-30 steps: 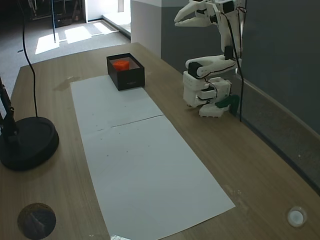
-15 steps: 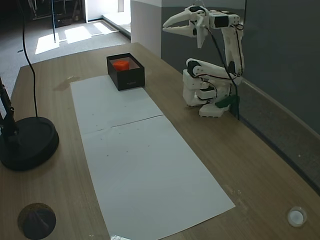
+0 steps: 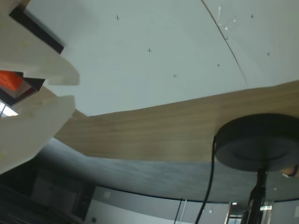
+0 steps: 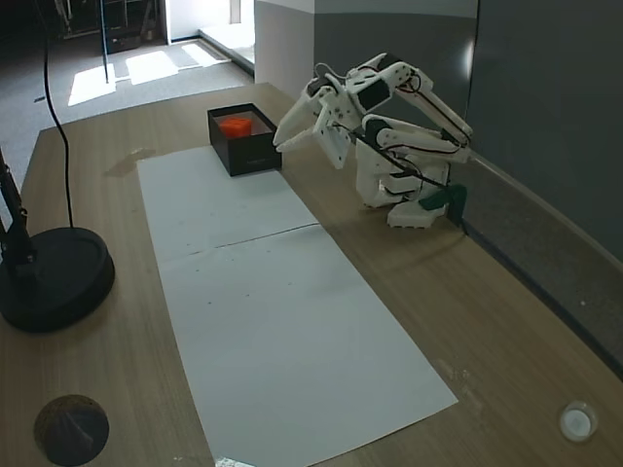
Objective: Grab a orange square and put it in the box.
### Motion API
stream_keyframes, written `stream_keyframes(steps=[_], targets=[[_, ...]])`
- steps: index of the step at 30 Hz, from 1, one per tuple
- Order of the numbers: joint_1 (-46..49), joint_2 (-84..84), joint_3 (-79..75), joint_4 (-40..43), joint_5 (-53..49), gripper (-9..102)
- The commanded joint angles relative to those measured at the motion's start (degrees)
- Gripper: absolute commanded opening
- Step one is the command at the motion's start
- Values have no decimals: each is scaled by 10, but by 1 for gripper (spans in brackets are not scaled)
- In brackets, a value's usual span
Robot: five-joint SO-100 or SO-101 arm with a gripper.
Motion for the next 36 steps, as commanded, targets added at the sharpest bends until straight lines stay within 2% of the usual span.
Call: stream_keyframes(steps=[1,7,14,36], targets=[[-28,10,48,-33,4,0],[-54,11,163,-57,-1,0],[-70,10,126,76,-2,0],[-69,10,125,76,4,0]])
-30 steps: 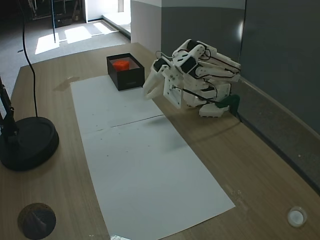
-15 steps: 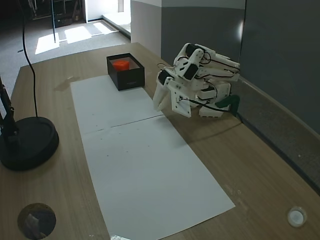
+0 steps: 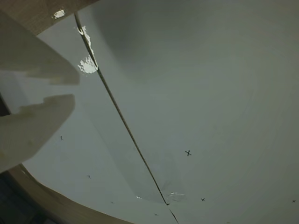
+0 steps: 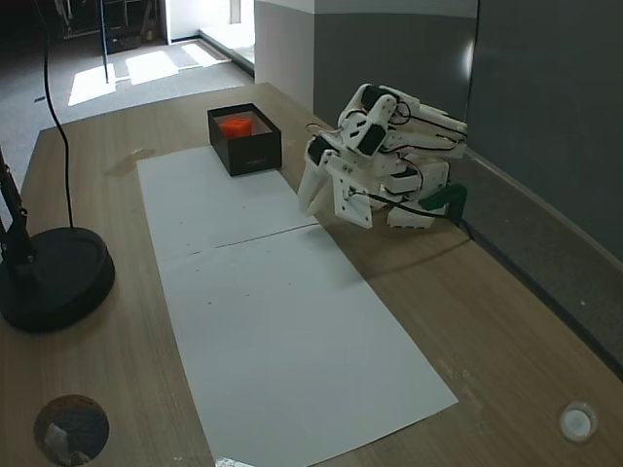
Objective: Grab a orange square and put it in the box.
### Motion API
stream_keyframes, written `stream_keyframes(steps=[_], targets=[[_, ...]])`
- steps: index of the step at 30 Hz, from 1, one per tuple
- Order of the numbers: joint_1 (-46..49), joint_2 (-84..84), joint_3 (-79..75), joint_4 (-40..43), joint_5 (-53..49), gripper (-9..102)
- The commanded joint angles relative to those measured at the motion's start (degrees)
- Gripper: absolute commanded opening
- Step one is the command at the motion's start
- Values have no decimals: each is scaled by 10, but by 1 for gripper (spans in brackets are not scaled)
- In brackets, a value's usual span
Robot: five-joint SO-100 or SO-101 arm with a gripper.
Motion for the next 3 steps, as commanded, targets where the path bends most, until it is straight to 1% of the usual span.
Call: stream_keyframes(steps=[1,3], targets=[[2,10,-32,5,4,0],[2,10,-32,5,4,0]])
